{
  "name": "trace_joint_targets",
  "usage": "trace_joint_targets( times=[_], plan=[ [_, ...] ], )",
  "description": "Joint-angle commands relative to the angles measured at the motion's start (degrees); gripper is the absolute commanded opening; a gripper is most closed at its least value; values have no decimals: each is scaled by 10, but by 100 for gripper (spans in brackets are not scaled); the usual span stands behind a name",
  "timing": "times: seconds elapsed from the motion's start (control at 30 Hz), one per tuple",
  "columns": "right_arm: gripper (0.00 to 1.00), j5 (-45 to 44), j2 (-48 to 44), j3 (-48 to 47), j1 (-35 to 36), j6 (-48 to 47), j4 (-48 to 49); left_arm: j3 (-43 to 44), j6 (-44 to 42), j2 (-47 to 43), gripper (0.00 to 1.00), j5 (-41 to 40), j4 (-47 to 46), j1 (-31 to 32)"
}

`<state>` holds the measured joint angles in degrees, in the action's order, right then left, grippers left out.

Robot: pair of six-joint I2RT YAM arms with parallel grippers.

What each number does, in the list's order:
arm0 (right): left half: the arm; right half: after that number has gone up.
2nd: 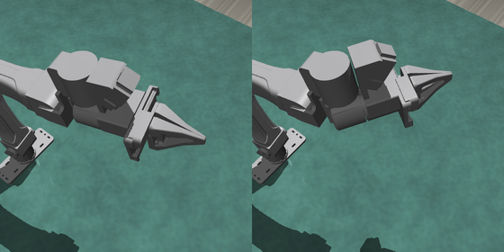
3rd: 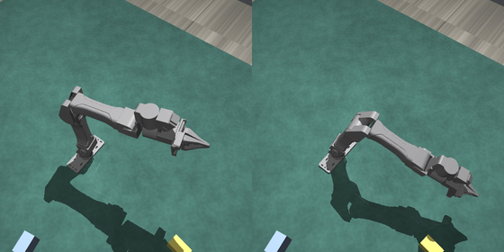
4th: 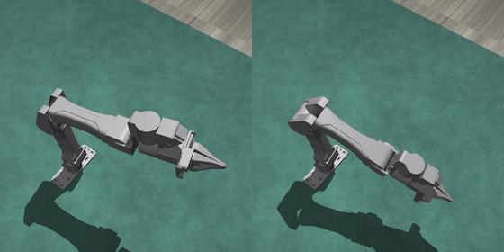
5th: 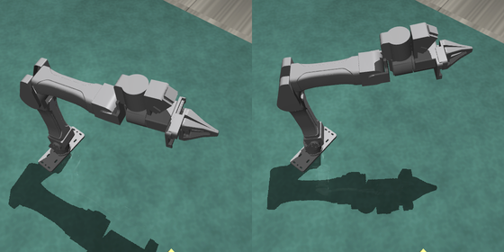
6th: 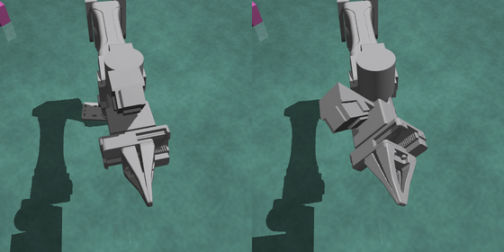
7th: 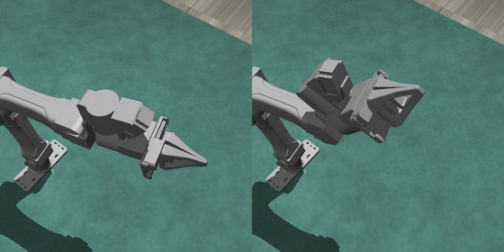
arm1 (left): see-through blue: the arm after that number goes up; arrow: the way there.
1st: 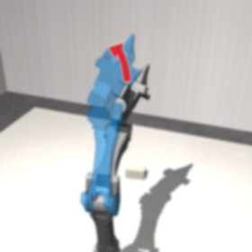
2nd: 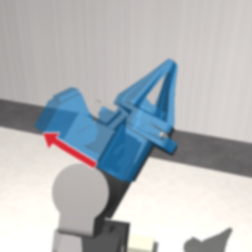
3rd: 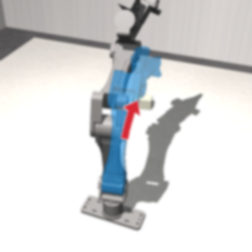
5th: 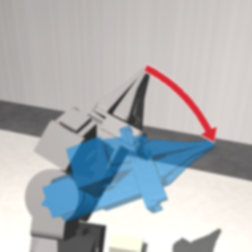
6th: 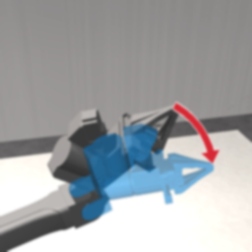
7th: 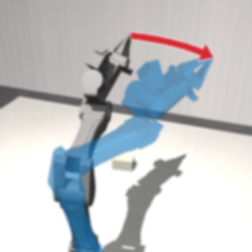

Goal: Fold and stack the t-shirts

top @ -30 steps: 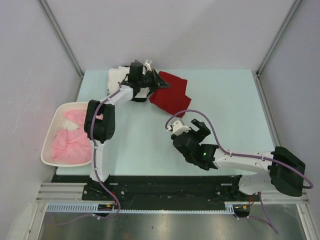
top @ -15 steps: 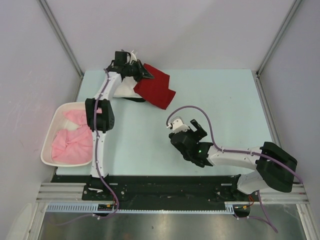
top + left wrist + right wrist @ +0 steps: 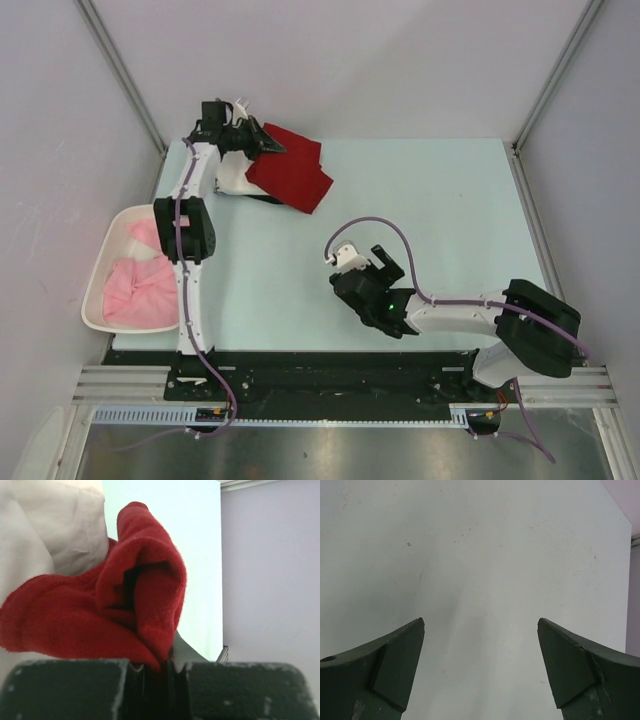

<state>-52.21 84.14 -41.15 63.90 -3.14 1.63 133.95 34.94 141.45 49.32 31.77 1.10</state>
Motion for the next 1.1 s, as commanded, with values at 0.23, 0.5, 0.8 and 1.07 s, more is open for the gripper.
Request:
trace_joint_targets(
  times=[0.23,0.5,0.8,1.07],
  plan=[
    [100,-18,34,-21,22,26,7,-14,47,-86,0,89,-101,-7],
    [100,-20,44,-24,31,29,5,-147,95,-167,0,80,-233,2],
    [100,-18,39,-24,35,23,6,-42,64,-155,0,58,-132,3],
    [100,-13,43,-24,40,28,7,-12,66,-144,0,45,-106,-27]
  ],
)
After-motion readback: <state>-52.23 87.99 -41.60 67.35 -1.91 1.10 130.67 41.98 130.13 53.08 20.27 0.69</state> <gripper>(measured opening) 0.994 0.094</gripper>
